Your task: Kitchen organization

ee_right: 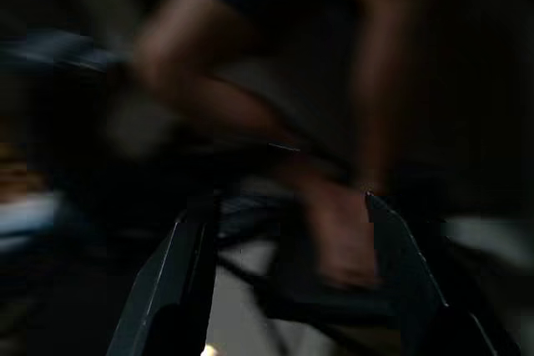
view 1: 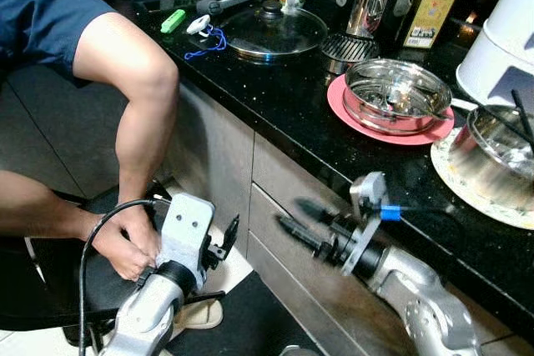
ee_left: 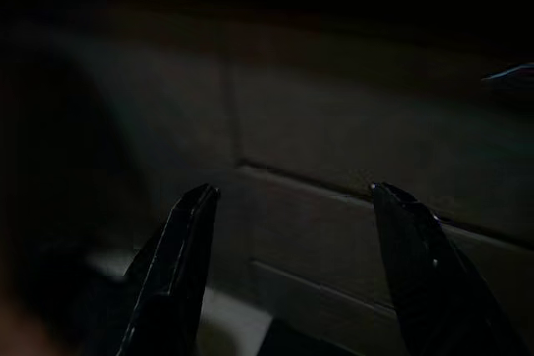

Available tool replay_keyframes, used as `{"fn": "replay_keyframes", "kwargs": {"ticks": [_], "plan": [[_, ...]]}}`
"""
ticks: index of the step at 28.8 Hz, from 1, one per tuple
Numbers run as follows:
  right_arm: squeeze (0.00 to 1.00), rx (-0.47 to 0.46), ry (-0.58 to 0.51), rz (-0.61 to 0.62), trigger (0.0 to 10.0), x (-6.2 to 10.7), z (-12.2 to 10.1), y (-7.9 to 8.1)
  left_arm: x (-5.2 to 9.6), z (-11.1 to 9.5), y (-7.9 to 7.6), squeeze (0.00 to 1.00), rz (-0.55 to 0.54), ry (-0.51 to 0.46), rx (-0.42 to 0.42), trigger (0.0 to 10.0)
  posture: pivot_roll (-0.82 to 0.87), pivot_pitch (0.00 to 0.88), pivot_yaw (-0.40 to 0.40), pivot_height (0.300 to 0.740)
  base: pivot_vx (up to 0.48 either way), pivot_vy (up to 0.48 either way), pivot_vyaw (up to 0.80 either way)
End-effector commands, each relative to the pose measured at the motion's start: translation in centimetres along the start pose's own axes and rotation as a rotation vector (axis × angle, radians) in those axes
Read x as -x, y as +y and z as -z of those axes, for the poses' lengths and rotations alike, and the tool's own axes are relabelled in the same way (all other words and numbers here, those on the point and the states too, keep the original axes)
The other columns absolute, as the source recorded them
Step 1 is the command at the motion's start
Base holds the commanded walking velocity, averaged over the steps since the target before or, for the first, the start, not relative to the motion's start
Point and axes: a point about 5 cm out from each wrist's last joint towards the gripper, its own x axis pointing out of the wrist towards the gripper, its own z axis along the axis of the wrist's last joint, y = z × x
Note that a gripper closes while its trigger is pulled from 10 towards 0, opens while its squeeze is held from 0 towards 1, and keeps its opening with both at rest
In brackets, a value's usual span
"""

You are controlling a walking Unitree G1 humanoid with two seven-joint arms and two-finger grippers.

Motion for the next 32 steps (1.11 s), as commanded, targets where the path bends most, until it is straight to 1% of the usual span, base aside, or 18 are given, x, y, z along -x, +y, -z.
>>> {"fn": "replay_keyframes", "kwargs": {"ticks": [1,2,3,4,5,6,8,9,10,11,13,14,15,16,21,23,27,32], "plan": [[0.00,-0.033,-0.019,-0.082,10.0,0.3,-0.5,0.7,0.3,-0.8,-0.6,0.00,0.072,-0.035,0.020,10.0,0.02,0.063,-0.041,0.740,0.000,0.000,0.00],[0.00,-0.033,-0.019,-0.082,10.0,0.3,-0.5,0.7,0.3,-0.8,-0.6,0.00,0.072,-0.035,0.020,10.0,0.02,0.063,-0.041,0.740,0.000,0.000,0.00],[0.00,-0.052,-0.026,-0.120,10.0,0.3,-0.7,1.0,0.4,-1.3,-1.1,0.00,0.123,-0.053,0.035,10.0,0.02,0.063,-0.042,0.740,0.000,0.000,0.00],[0.00,-0.052,-0.026,-0.120,10.0,0.3,-0.7,1.0,0.4,-1.3,-1.1,0.00,0.123,-0.053,0.035,10.0,0.02,0.063,-0.042,0.740,0.000,0.000,0.00],[0.00,-0.055,-0.039,-0.111,10.0,0.1,-0.9,0.9,0.5,-1.9,-1.6,0.00,0.183,-0.076,0.049,10.0,0.02,0.064,-0.043,0.740,0.000,0.000,0.00],[0.00,-0.055,-0.039,-0.111,10.0,0.1,-0.9,0.9,0.5,-1.9,-1.6,0.00,0.183,-0.076,0.049,10.0,0.02,0.064,-0.043,0.740,0.000,0.000,0.00],[0.00,-0.102,-0.107,-0.076,10.0,-0.2,-1.7,0.2,0.8,-3.4,-2.4,0.00,0.284,-0.128,0.146,10.0,0.02,0.072,-0.045,0.740,0.000,0.000,0.00],[0.00,-0.102,-0.107,-0.076,10.0,-0.2,-1.7,0.2,0.8,-3.4,-2.4,0.00,0.284,-0.128,0.146,10.0,0.02,0.072,-0.045,0.740,0.000,0.000,0.00],[0.00,-0.135,-0.163,-0.055,10.0,-0.2,-2.4,-0.1,1.0,-4.3,-2.5,0.00,0.327,-0.166,0.198,10.0,0.02,0.072,-0.045,0.740,0.000,0.000,0.00],[0.00,-0.135,-0.163,-0.055,10.0,-0.2,-2.4,-0.1,1.0,-4.3,-2.5,0.00,0.327,-0.166,0.198,10.0,0.02,0.072,-0.045,0.740,0.000,0.000,0.00],[0.00,-0.172,-0.267,-0.050,10.0,-0.2,-4.0,-0.3,1.2,-6.0,-2.4,0.00,0.384,-0.247,0.272,10.0,0.02,0.080,-0.043,0.740,0.000,0.000,-0.27],[0.00,-0.185,-0.314,-0.051,10.0,-0.3,-4.8,-0.3,1.3,-6.7,-2.5,0.00,0.403,-0.272,0.275,10.0,0.02,0.080,-0.043,0.740,0.000,0.000,-0.80],[0.00,-0.185,-0.314,-0.051,10.0,-0.3,-4.8,-0.3,1.3,-6.7,-2.5,0.00,0.403,-0.272,0.275,10.0,0.02,0.080,-0.043,0.740,0.000,0.000,-0.80],[0.00,-0.196,-0.381,-0.056,10.0,-0.4,-6.2,-0.3,1.4,-7.3,-2.5,0.00,0.425,-0.293,0.263,10.0,0.02,0.082,-0.042,0.740,0.000,0.000,-0.80],[0.00,-0.165,-0.435,-0.042,10.0,-0.5,-7.8,-0.5,1.3,-7.7,-2.2,0.00,0.411,-0.306,0.244,10.0,0.02,0.086,-0.041,0.740,0.000,0.000,-0.80],[0.00,-0.165,-0.435,-0.042,10.0,-0.5,-7.8,-0.5,1.3,-7.7,-2.2,0.00,0.411,-0.306,0.244,10.0,0.02,0.086,-0.041,0.740,0.000,0.000,-0.80],[0.00,-0.154,-0.482,-0.042,10.0,-0.5,-9.2,-0.4,1.2,-8.4,-1.6,0.00,0.392,-0.320,0.241,10.0,0.02,0.088,-0.041,0.740,0.000,0.000,-0.80],[0.00,-0.169,-0.503,-0.107,10.0,-0.5,-10.1,0.6,1.2,-9.0,-0.9,0.00,0.382,-0.323,0.241,10.0,0.02,0.091,-0.039,0.740,0.000,0.000,-0.80]]}}
